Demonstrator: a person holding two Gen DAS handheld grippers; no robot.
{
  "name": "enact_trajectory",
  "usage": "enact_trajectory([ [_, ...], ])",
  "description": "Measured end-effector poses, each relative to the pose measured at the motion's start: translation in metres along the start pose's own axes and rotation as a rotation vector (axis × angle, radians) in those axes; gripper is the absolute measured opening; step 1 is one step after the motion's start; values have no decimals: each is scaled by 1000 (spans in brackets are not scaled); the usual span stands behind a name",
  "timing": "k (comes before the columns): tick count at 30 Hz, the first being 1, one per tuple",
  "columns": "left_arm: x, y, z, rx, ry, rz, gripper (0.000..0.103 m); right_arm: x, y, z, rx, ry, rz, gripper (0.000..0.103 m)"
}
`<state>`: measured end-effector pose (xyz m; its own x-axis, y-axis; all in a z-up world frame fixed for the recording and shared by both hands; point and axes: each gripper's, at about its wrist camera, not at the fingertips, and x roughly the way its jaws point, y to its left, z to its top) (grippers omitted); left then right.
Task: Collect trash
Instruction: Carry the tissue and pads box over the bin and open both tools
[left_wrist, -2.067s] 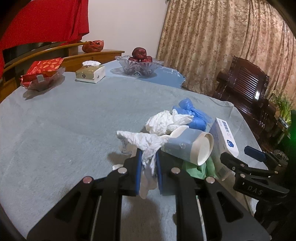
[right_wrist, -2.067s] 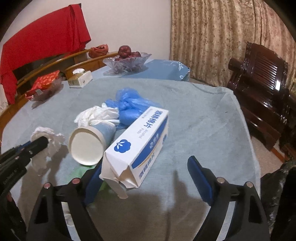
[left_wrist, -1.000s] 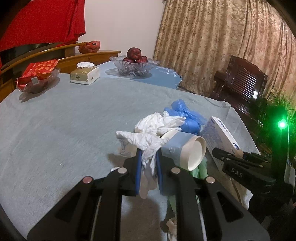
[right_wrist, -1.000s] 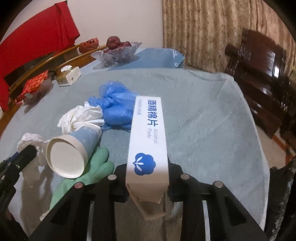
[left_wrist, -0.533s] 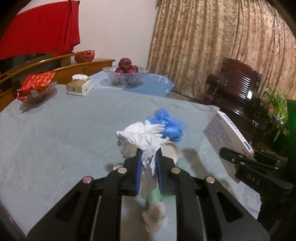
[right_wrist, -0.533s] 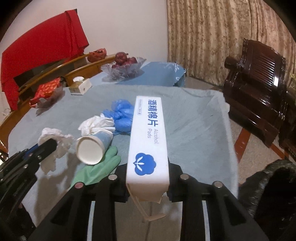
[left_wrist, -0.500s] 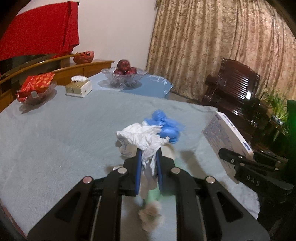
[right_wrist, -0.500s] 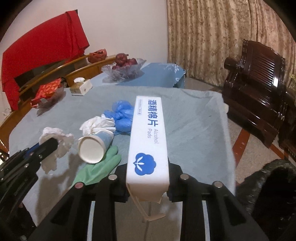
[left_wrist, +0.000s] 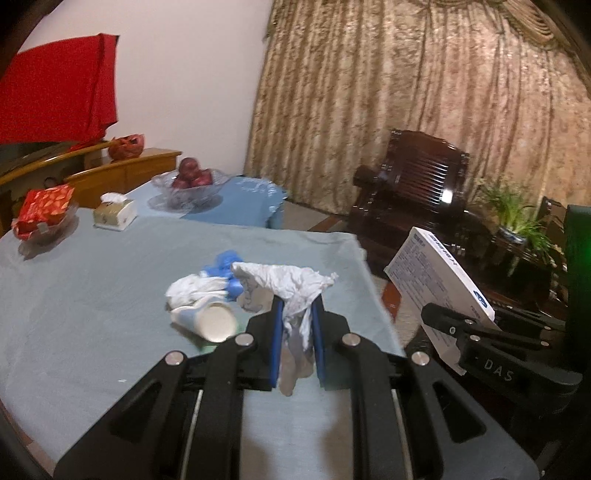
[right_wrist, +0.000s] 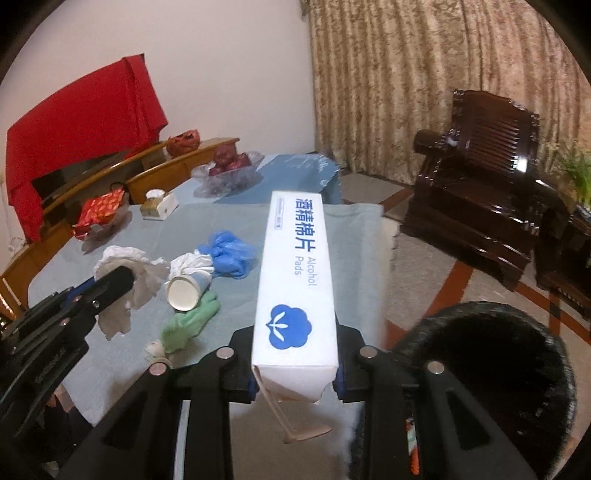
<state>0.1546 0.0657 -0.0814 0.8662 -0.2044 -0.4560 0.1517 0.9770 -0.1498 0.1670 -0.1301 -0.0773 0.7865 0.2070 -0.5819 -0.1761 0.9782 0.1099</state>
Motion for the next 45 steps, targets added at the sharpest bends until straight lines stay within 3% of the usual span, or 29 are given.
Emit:
enact_trajectory([
  [15, 7, -108, -13, 92, 35, -177, 14, -73, -94, -31, 99, -20, -177, 29],
  [29, 44, -194, -36, 175, 86, -326, 14, -91, -171, -71, 201, 42, -316, 29],
  [43, 80, -220, -56, 195, 161, -370, 14, -85, -206, -94, 247, 96, -360, 29],
  [45, 82, -219, -57, 191, 170, -377, 21, -84, -209, -97, 248, 102, -366, 30],
])
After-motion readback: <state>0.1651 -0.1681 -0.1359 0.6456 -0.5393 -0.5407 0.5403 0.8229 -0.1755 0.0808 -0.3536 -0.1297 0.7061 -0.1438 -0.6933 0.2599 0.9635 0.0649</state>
